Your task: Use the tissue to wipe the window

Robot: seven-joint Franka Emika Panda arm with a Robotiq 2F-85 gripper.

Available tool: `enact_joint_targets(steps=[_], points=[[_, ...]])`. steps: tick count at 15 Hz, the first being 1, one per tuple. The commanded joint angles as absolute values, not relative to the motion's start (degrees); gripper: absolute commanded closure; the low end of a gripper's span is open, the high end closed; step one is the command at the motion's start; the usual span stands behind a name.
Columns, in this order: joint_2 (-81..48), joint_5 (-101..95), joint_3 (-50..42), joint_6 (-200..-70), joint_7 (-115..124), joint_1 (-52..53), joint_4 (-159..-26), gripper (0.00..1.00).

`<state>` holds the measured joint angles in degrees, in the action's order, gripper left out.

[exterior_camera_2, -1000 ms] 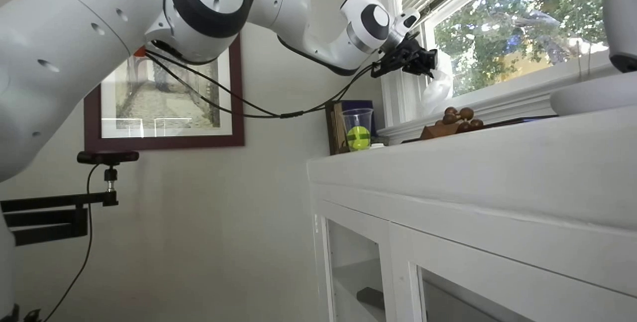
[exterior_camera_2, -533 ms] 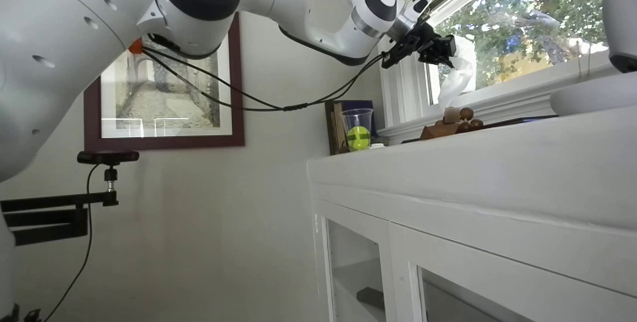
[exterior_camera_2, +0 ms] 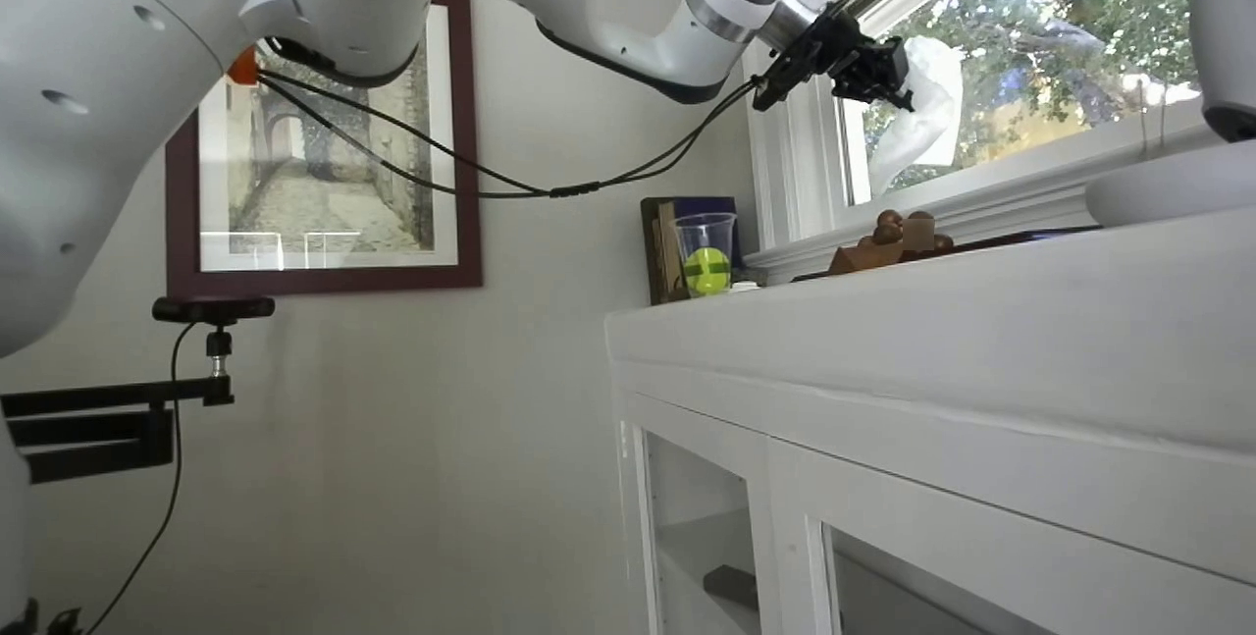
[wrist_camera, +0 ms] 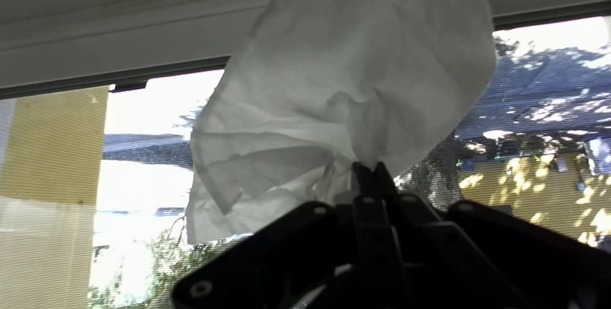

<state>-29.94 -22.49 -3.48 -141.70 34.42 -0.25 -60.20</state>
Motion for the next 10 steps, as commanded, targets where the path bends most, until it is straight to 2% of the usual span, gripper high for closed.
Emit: enact_joint_targets(steps=[1, 6, 10], points=[[-26.0, -16.8, 1.8, -140.1, 32.2, -0.3, -65.0, 1.00], [-24.2, -8.3, 9.0, -133.7, 28.5, -1.9, -66.9, 1.00], [-23.4, -6.9, 9.1, -128.2, 30.9, -2.3, -67.2, 1.00]])
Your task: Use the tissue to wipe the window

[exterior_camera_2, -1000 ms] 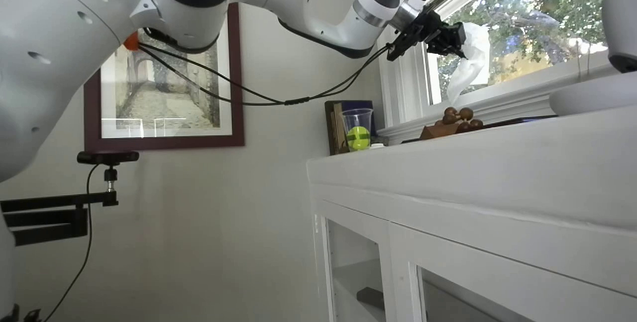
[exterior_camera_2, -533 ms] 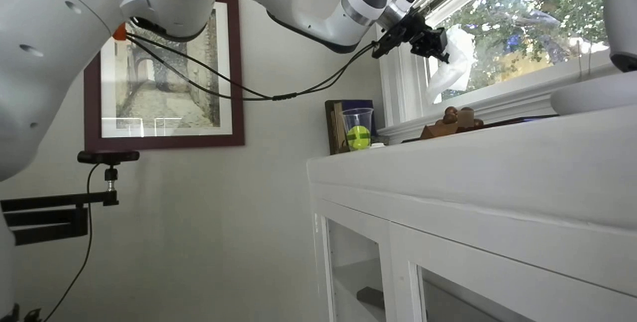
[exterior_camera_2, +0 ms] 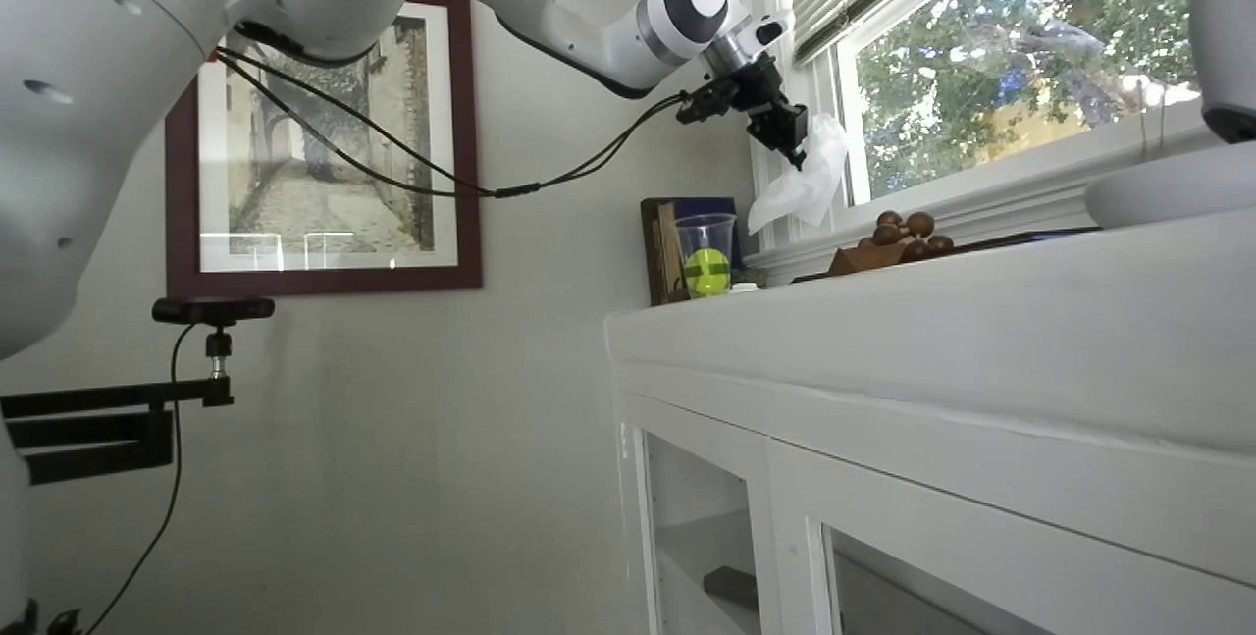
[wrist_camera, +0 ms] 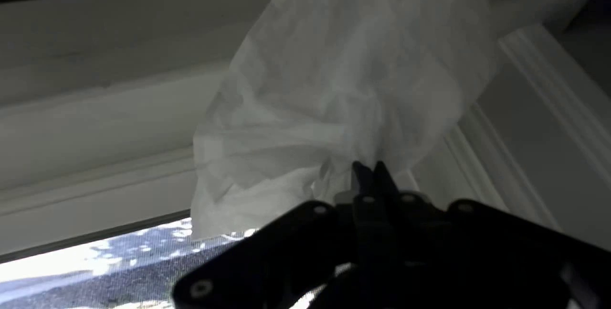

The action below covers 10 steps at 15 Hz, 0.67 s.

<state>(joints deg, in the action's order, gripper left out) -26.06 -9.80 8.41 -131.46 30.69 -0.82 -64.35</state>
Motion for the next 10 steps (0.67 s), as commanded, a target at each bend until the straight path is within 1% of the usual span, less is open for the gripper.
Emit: enact_joint_targets(steps=[1, 5, 10], points=[[-23.2, -6.6, 9.0, -126.2, 30.9, -2.5, -67.0, 1.00], [-23.0, -1.5, 9.9, -120.5, 31.2, -4.2, -66.4, 1.00], [-23.1, 4.2, 10.2, -116.8, 31.8, -5.5, -67.6, 1.00]])
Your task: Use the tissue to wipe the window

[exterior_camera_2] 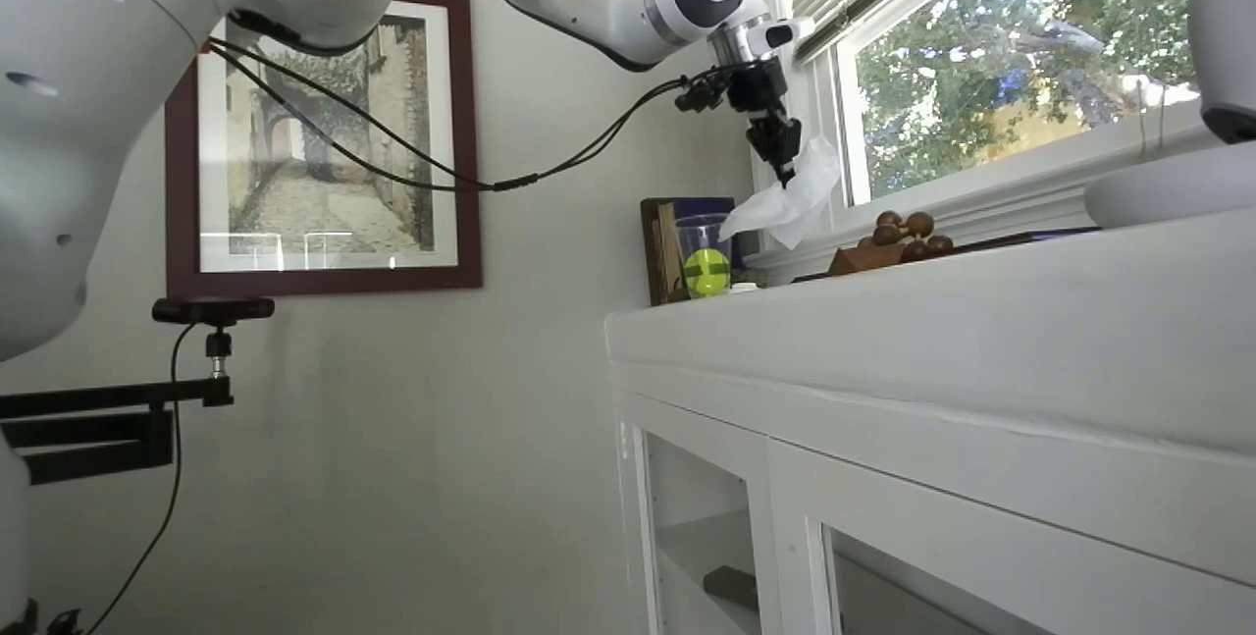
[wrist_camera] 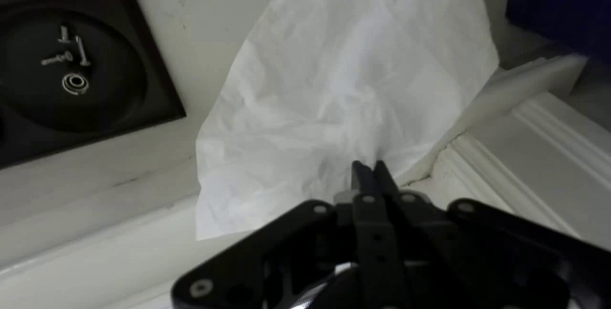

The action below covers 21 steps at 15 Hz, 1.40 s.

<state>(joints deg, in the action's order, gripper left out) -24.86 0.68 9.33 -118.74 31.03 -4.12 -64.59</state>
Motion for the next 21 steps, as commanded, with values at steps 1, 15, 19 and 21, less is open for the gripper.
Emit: enact_joint_targets(steps=[1, 15, 19, 21], points=[[-23.0, 4.9, 10.1, -116.3, 32.1, -5.6, -68.1, 1.00], [-23.2, 7.0, 4.2, -115.0, 31.9, -2.3, -76.6, 1.00], [-23.3, 6.3, 1.4, -115.8, 31.9, -0.5, -78.0, 0.95], [-23.3, 5.9, 0.5, -116.1, 31.6, 0.0, -78.0, 0.70]])
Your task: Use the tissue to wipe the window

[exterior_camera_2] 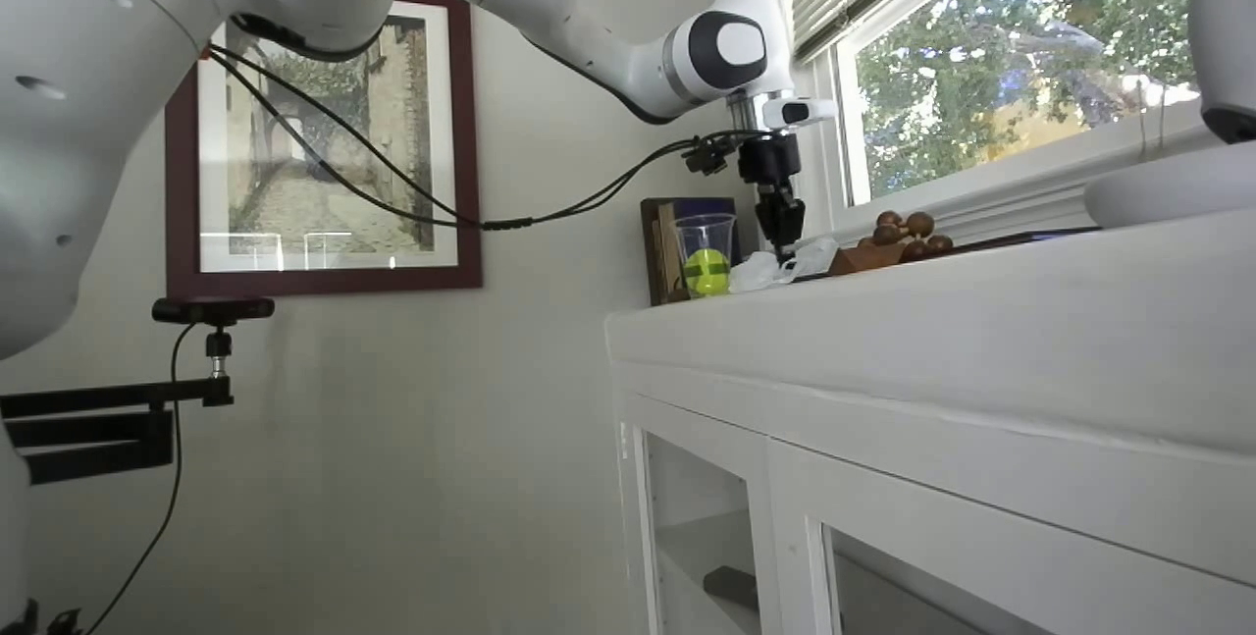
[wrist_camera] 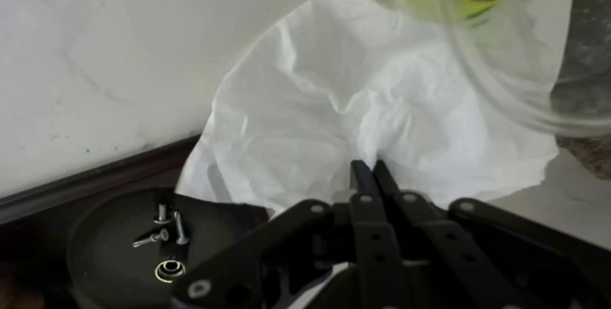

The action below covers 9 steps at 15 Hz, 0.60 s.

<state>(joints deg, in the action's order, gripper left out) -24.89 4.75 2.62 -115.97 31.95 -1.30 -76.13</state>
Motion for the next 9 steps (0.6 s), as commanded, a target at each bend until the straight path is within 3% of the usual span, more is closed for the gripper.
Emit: enact_joint_targets(steps=[1, 9], points=[[-23.3, 5.5, 0.1, -116.3, 31.6, 0.3, -78.0, 0.68], [-20.8, 5.7, -1.0, -113.0, 31.9, 1.1, -74.1, 0.13]])
